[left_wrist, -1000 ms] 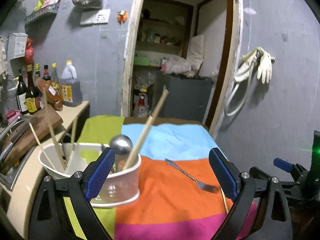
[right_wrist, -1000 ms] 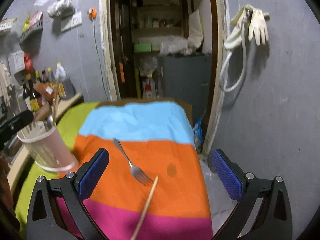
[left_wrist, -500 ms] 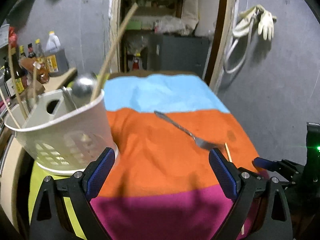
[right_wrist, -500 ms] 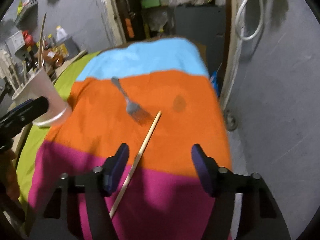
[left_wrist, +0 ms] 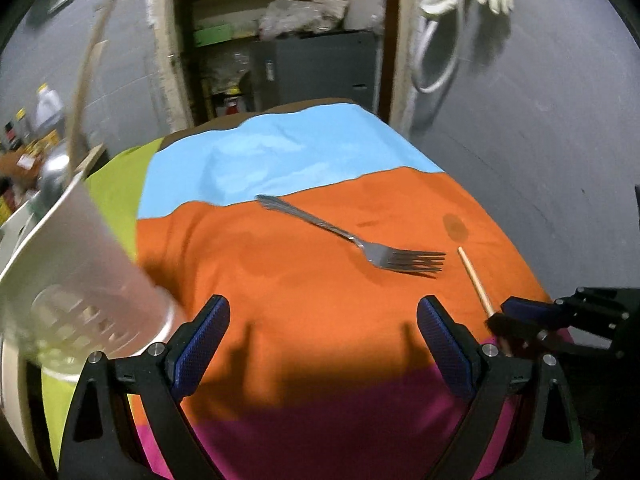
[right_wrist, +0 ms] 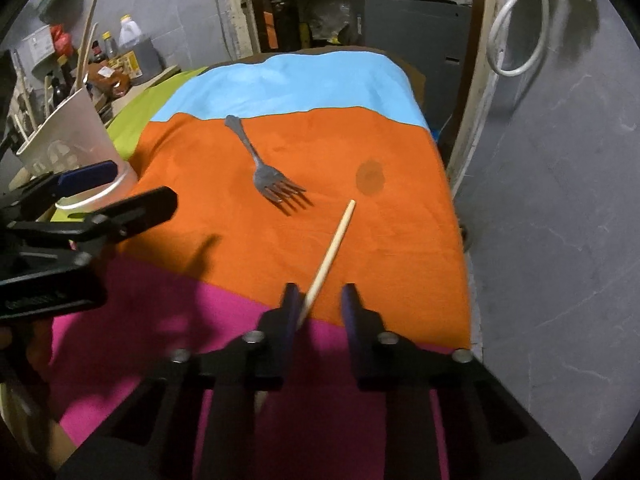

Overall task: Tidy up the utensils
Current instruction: 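Grasp the steel fork with the left tool while the right tool grasps the chopstick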

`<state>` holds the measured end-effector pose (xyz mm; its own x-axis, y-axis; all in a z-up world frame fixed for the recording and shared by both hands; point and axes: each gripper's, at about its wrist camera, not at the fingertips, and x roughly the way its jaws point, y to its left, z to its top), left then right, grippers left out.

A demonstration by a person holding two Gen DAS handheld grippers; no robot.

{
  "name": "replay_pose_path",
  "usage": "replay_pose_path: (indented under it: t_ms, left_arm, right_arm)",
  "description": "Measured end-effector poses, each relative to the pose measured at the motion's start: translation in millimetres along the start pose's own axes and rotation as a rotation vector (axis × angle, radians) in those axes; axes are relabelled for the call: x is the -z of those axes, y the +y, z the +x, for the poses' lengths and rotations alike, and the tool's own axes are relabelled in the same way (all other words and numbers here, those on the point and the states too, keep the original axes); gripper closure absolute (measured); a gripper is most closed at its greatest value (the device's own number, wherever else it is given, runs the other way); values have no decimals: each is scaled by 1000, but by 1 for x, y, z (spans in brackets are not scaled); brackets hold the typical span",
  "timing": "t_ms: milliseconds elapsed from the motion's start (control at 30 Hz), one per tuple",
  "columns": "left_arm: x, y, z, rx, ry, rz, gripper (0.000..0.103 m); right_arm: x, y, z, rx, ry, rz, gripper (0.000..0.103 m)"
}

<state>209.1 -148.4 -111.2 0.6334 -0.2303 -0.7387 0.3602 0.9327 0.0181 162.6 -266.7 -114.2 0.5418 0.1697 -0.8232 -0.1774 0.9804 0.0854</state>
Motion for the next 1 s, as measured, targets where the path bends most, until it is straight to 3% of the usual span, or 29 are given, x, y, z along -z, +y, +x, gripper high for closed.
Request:
replay_pose_path:
  t_ms: [100, 167, 267, 433, 567, 633, 800, 1000]
  left_arm:
    - [-4, -10, 11, 32, 9, 69, 21]
    - [-5, -17, 20, 47, 21, 111, 33]
    - [-5, -27, 34, 71, 46, 179, 45]
    - [-4, -48, 52, 92, 44, 307, 47]
    - [-5, -63, 62, 79, 22, 396, 56]
    - [-7, -67, 68, 73, 5, 418, 60]
    - [-10, -70, 81, 48, -25, 458, 89]
    - [-13, -51, 60, 45, -88, 376, 93]
  right_arm:
    - [1, -11, -4, 15, 6, 35, 96]
    - [4, -20, -6, 12, 17, 61, 97]
    - [11, -35, -12, -48, 11, 114, 97]
    - [16, -41, -16, -95, -5, 156, 97]
    - [18, -44, -18, -124, -16, 191, 96]
    - [17, -45, -18, -133, -22, 204, 96]
    - [15, -43, -19, -140, -30, 216, 96]
    - [9, -39, -18, -165, -43, 222, 96]
